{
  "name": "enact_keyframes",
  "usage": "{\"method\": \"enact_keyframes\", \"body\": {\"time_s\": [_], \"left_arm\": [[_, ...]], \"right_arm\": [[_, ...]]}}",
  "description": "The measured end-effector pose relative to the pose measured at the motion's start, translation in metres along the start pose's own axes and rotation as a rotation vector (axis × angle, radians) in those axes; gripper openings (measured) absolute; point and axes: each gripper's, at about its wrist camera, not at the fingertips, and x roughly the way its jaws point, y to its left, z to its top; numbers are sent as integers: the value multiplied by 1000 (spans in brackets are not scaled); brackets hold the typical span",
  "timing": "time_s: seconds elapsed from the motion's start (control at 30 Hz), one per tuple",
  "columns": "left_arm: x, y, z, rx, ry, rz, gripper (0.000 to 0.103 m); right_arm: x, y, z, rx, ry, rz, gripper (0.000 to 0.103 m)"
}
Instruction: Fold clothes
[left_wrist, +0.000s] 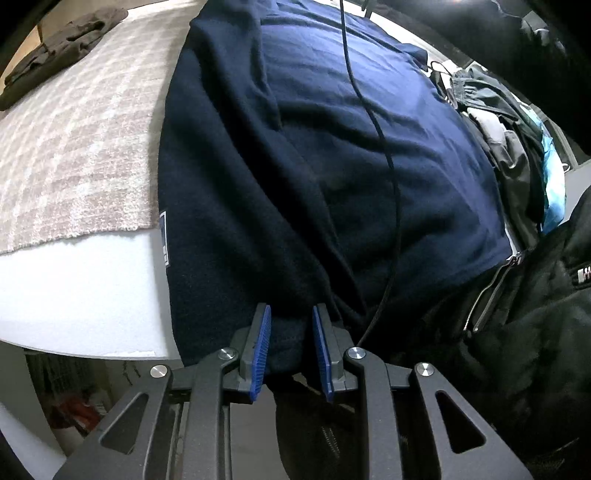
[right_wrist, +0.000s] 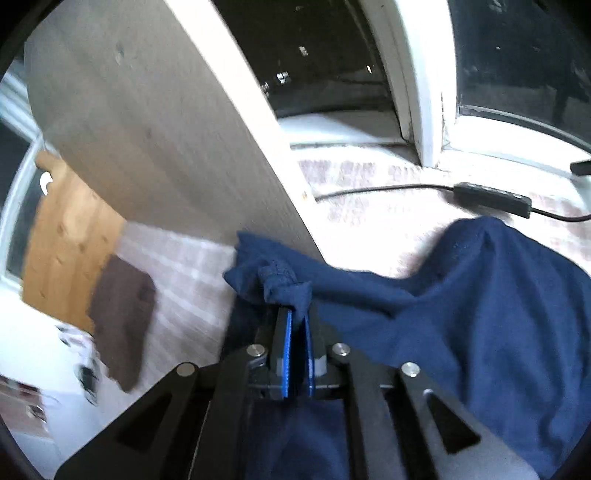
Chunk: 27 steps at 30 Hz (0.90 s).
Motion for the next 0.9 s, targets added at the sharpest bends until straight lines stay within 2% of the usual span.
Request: {"method": "enact_keyframes", "body": {"time_s": [0.07, 0.1, 0.13, 0.23, 0.37, 0.47, 0.77, 0.9], "left_arm": [[-2, -3, 0, 9, 8, 25, 23], [-3, -5, -1, 15, 11, 38, 23], [-6, -7, -2, 16, 9, 46, 23], [-17, -8, -9, 10, -6, 57, 23], [-30, 0, -24, -61, -23, 78, 26], [-33, -4, -33, -95, -31, 74, 26], [-25, -36, -40, -40, -41, 55, 28], [-22, -47, -35, -63, -75, 7, 33]], "right_arm": [[4, 7, -6, -34, 13, -13, 29], [6, 11, -9, -51, 20, -19, 42], [8, 14, -12, -69, 26, -25, 43], [15, 25, -21, -120, 46, -44, 43], [23, 39, -32, -189, 72, -70, 44], [26, 35, -33, -170, 65, -49, 44], [30, 31, -36, -105, 93, 22, 44], [18, 42, -35, -169, 139, -43, 44]]}}
